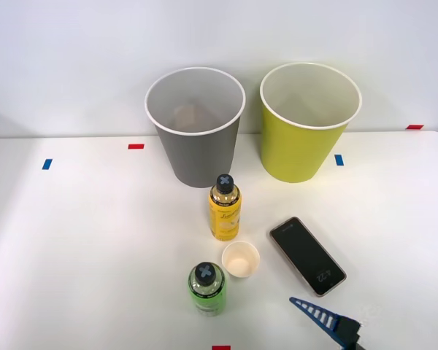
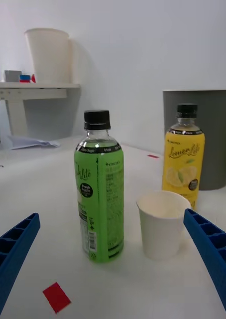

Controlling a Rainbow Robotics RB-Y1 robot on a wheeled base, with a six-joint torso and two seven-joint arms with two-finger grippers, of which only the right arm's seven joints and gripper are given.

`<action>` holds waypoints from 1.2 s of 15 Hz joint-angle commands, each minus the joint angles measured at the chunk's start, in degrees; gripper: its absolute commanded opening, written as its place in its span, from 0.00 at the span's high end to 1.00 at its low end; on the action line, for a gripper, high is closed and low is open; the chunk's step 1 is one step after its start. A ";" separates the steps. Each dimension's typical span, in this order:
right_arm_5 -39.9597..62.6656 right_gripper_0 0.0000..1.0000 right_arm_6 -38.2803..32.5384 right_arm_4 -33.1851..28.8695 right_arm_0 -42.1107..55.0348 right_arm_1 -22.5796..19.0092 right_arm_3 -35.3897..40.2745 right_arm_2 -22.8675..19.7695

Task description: Put cans in the gray bin, plastic bottles in the light green bin

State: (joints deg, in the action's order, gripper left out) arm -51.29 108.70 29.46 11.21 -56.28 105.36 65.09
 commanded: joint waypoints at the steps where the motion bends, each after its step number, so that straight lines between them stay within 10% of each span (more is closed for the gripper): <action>1: 0.84 0.00 -1.12 1.48 -6.37 0.55 0.02 5.05; 18: 15.96 0.00 -1.39 3.41 -15.34 6.00 0.02 1.27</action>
State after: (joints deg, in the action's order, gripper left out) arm -35.63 107.35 32.83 -3.97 -50.55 105.35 66.34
